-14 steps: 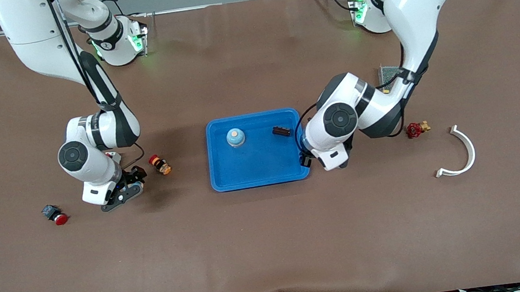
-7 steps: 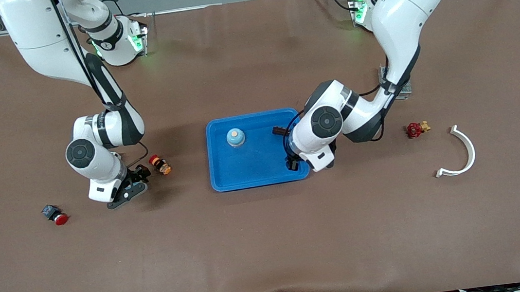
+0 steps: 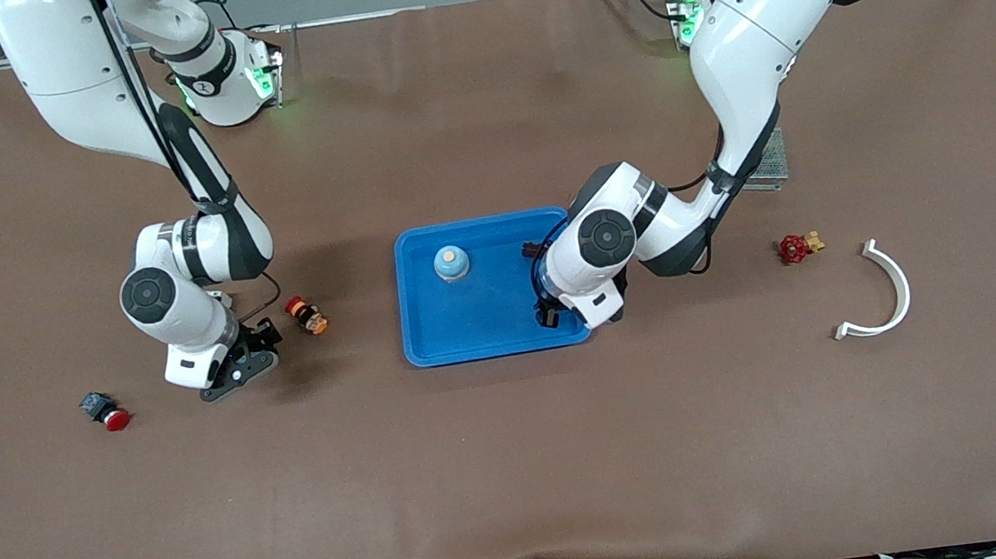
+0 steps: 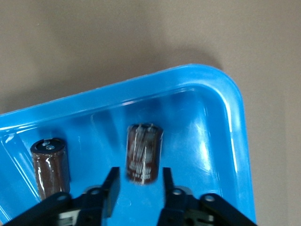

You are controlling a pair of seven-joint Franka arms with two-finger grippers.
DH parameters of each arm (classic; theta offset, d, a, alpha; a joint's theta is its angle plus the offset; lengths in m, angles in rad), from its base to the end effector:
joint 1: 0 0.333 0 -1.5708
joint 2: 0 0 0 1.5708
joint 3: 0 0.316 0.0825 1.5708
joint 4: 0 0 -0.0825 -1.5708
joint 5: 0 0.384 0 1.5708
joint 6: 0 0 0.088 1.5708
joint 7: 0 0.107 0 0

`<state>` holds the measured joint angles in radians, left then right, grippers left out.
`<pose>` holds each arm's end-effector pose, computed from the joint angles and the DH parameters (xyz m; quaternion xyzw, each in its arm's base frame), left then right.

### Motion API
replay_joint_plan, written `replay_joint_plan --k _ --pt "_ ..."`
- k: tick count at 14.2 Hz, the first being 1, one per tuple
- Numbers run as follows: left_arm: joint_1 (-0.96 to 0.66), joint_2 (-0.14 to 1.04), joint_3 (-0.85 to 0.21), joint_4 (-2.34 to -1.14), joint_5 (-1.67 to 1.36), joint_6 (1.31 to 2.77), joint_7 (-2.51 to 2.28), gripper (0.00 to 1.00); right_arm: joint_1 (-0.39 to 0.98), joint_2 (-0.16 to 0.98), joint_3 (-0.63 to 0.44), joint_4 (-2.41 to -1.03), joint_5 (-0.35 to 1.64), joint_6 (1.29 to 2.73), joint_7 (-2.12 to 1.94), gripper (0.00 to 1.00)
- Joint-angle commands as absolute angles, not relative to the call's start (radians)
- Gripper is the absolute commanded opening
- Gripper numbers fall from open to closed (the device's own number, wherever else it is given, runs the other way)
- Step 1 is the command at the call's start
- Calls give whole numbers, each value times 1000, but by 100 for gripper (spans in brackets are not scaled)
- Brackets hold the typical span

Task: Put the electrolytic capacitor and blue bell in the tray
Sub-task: 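Drop the capacitor into the tray while the right gripper grasps the bell, then lower the bell into the tray while the left gripper withdraws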

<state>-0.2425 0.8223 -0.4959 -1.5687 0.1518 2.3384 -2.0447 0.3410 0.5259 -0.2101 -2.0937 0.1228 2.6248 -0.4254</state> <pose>0.5562 -0.4315 0.2042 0.7755 0.6192 -0.1151 0.0449 0.5787 0.0726 0.1733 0.9712 0.2370 0.0072 0.0228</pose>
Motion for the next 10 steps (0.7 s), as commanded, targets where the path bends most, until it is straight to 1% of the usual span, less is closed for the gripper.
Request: replay_joint_plan --k 1,4,7,10 --pt "-258 824 -483 -1543 153 2339 -2045 100 250 518 -131 -2103 143 2629 -449 45" --pt "-239 767 -480 -1540 184 2327 -2043 100 244 517 -124 -2100 144 2619 -445 44" --pt "-219 703 -480 -1540 215 2286 -2008 100 245 502 -124 -2059 146 2513 -437 44" --pt "-177 632 -483 -1542 233 2194 -1907 100 276 473 -124 -2023 219 2393 -399 44"
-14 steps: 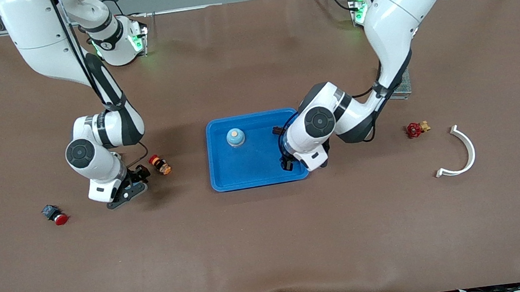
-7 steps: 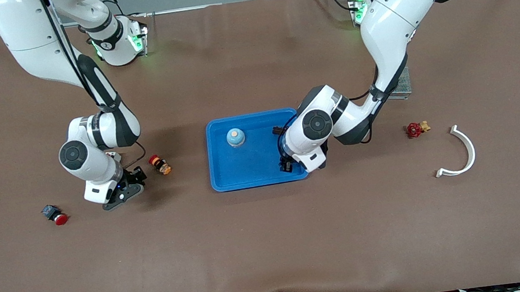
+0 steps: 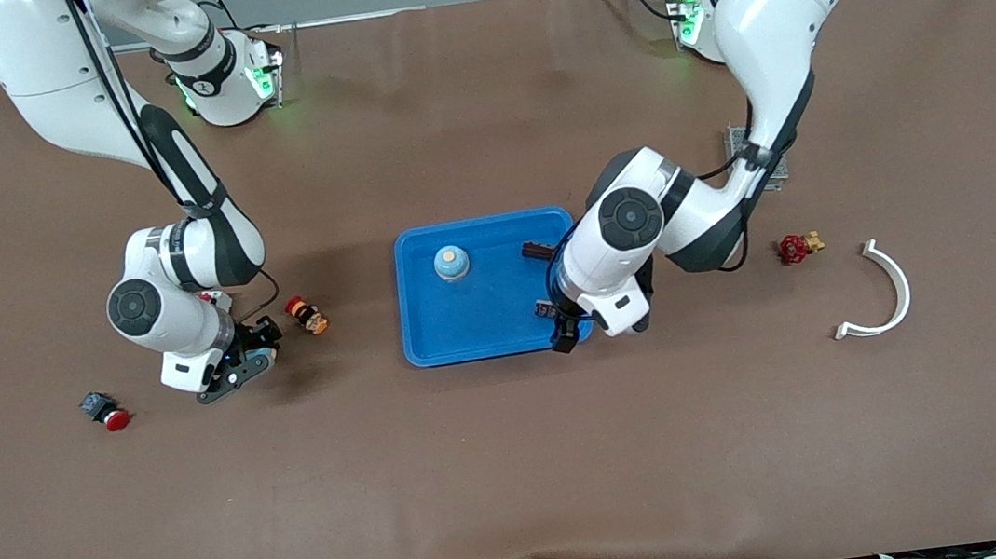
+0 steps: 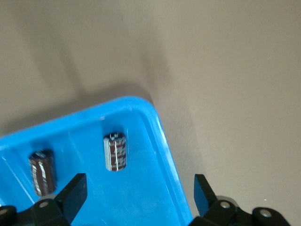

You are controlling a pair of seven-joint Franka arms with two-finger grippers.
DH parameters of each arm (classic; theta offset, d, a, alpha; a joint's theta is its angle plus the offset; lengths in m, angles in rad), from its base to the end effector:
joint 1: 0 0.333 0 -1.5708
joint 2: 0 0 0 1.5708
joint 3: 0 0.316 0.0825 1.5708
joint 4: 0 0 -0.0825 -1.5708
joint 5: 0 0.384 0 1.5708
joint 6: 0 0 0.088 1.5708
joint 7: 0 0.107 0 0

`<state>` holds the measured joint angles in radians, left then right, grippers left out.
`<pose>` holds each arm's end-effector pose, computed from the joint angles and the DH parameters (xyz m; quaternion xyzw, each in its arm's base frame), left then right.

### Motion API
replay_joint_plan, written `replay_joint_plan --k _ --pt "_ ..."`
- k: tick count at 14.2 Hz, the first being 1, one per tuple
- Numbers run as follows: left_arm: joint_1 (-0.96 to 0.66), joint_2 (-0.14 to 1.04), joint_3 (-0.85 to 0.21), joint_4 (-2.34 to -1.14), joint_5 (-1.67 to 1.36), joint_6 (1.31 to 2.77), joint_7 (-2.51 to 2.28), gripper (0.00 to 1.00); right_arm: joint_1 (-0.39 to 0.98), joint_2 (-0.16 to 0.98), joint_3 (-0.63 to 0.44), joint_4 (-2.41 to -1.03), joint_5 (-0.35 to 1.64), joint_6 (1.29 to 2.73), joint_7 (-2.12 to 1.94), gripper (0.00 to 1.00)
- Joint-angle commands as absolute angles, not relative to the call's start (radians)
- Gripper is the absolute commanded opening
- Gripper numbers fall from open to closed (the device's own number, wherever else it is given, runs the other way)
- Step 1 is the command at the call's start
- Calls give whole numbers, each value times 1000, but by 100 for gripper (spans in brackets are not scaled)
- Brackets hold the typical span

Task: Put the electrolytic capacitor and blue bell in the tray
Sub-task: 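Lower the bell into the tray while the left gripper withdraws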

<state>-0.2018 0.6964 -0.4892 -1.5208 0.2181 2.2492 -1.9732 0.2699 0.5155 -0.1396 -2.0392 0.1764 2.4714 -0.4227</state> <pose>0.5935 -0.4032 0.2967 0.8021 0.5911 -0.0462 0.0714 0.5834 0.0762 0.1821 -0.9766 -0.2111 0.0342 0.0226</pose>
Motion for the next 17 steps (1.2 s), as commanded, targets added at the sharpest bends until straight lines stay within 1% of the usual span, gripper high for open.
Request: replay_joint_plan --k 1,4,8,11,13,16,17 --pt "-173 612 -483 -1542 233 2165 -1869 100 296 459 -124 -2011 219 2355 -344 44" --pt "-146 551 -483 -1542 232 2100 -1738 100 356 419 -126 -1977 219 2263 -177 44" --pt "-97 522 -485 -1542 230 2069 -1611 100 481 390 -126 -1973 219 2240 116 44" --pt "-74 517 -480 -1542 233 2068 -1491 100 575 394 -126 -1933 219 2240 335 44" --pt "-63 502 -480 -1542 235 2040 -1439 100 630 399 -126 -1898 216 2240 455 44" --pt "-15 471 -482 -1543 233 2022 -1320 100 681 439 -126 -1835 209 2240 581 44" --pt "-9 460 -480 -1542 233 1991 -1283 100 689 454 -126 -1815 209 2240 600 44"
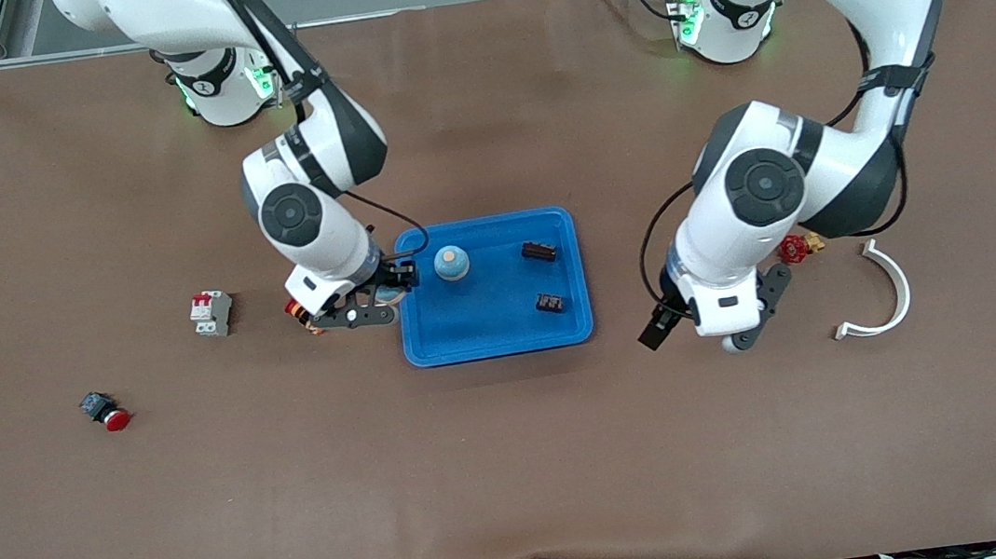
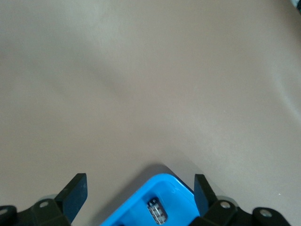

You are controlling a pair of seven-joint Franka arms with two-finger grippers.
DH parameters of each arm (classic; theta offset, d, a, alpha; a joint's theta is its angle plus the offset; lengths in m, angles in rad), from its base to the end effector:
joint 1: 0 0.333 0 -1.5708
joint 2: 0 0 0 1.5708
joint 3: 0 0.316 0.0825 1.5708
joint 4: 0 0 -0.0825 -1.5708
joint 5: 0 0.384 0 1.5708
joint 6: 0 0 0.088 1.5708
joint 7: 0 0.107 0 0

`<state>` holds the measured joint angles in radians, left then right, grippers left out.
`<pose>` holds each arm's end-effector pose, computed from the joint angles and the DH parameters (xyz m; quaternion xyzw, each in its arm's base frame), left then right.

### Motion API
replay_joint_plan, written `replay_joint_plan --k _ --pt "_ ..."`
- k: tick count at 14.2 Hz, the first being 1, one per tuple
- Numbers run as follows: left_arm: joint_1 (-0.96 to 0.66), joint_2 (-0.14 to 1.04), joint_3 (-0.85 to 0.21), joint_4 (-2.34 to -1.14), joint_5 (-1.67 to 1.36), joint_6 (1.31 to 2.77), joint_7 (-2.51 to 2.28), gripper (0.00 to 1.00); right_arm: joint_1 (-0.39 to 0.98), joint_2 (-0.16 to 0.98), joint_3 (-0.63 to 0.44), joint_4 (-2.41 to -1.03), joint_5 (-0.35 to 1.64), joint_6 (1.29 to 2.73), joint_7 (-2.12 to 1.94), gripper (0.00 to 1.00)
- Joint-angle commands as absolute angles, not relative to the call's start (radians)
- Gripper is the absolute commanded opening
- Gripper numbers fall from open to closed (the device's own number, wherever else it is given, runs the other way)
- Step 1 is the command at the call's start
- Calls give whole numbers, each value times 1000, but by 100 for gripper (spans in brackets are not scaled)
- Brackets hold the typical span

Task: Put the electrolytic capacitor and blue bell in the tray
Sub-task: 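Lower the bell into the tray while the left gripper withdraws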

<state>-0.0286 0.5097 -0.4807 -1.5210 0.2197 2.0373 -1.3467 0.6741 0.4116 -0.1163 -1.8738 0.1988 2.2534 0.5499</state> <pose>0.6349 -0.2808 0.3968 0.9196 0.3913 0.0094 0.0347 0.5303 0.3422 0.2923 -0.9970 0.0553 0.0393 0.0379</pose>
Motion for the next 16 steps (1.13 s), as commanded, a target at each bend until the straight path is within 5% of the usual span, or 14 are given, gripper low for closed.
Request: replay_joint_plan --k 1,16 --pt "6 450 -480 -1542 235 1971 -1240 100 696 471 -126 -1796 207 2240 615 44" --pt "132 305 -477 -1543 233 1760 -652 100 727 670 -129 -1637 181 2298 675 45"
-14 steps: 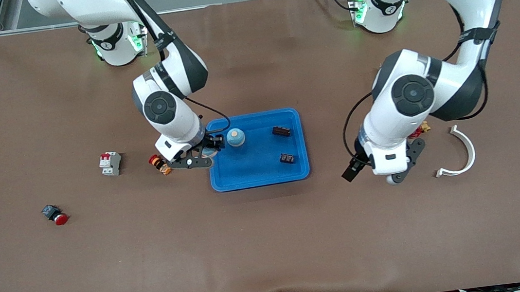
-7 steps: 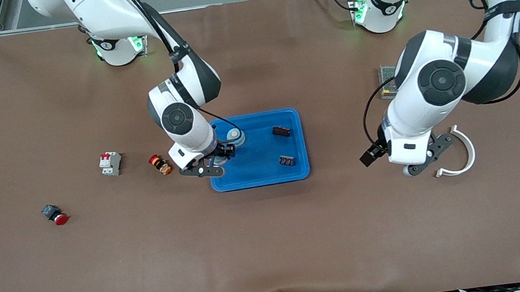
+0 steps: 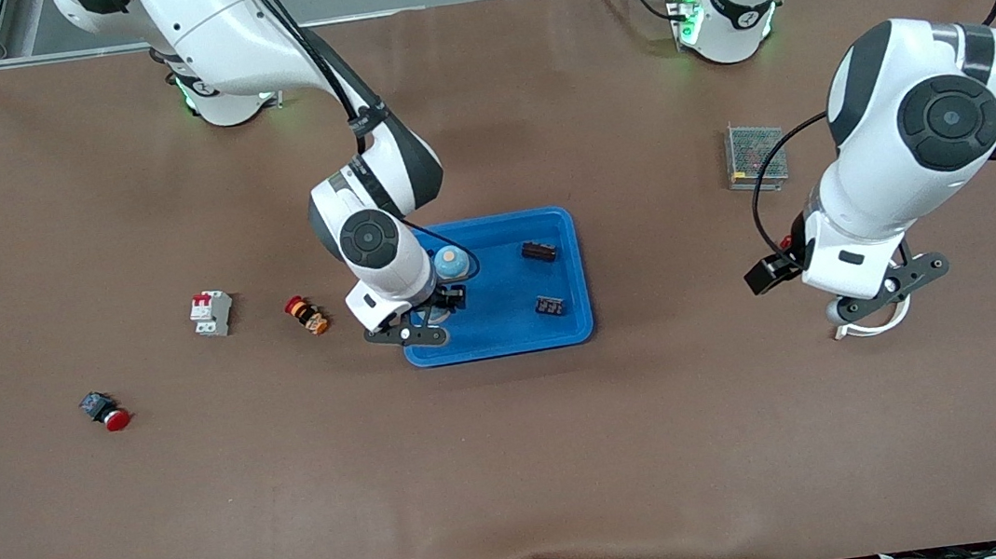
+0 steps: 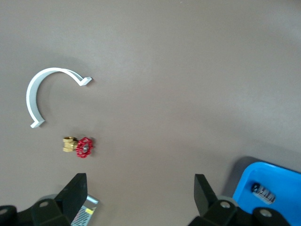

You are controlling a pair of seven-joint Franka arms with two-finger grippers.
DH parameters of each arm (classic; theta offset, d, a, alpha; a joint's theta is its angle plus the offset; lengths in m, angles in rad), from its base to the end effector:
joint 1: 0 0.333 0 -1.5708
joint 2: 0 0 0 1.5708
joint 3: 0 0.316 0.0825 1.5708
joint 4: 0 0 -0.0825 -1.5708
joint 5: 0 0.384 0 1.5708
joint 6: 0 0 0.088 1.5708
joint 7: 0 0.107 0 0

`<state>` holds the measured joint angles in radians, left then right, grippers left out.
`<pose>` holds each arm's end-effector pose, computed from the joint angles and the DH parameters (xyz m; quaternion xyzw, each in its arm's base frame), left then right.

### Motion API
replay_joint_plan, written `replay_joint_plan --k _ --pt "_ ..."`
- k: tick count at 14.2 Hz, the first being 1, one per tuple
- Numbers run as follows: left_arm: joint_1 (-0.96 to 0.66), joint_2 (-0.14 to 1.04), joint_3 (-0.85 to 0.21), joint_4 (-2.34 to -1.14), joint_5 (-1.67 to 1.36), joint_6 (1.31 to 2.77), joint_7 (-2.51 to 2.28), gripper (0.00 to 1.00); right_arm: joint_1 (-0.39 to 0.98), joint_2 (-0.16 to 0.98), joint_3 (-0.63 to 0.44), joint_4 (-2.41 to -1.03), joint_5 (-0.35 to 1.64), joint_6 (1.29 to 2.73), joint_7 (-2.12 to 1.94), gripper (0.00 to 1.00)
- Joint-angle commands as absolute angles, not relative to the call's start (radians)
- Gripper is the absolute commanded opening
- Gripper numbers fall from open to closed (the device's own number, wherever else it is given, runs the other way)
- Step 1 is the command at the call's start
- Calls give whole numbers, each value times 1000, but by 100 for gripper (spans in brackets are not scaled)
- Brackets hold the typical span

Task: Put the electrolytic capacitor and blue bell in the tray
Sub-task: 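Lower the bell into the tray while the left gripper withdraws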

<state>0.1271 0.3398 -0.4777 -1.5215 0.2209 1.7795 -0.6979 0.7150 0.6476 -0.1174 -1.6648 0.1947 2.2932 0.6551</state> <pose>0.6283 -0.1689 0.4792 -0.9868 -0.1577 0.0032 0.0369 0.5562 0.3944 0.2306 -0.9959 0.0820 0.0267 0.0265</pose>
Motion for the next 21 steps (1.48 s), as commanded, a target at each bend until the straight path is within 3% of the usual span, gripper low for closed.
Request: replay_joint_plan --k 1,6,9,10,11,12,17,21 --pt "144 302 -479 -1542 235 1756 -628 100 733 678 -129 -1640 181 2313 675 45" --pt "173 262 -479 -1540 233 1746 -543 100 752 722 -129 -1644 179 2378 675 46" --pt "183 249 -479 -1540 232 1732 -517 100 759 732 -129 -1649 178 2391 686 58" --pt "183 247 -480 -1542 232 1727 -517 100 761 732 -129 -1651 178 2398 686 68" --pt "183 247 -480 -1540 233 1723 -514 100 765 730 -129 -1652 178 2398 698 95" --pt "183 247 -480 -1540 233 1718 -514 100 767 730 -129 -1652 178 2396 707 100" --pt "183 245 -480 -1540 230 1718 -515 100 765 695 -129 -1652 178 2321 707 100" --pt "183 242 -480 -1540 227 1718 -514 100 746 546 -144 -1651 176 2104 681 100"
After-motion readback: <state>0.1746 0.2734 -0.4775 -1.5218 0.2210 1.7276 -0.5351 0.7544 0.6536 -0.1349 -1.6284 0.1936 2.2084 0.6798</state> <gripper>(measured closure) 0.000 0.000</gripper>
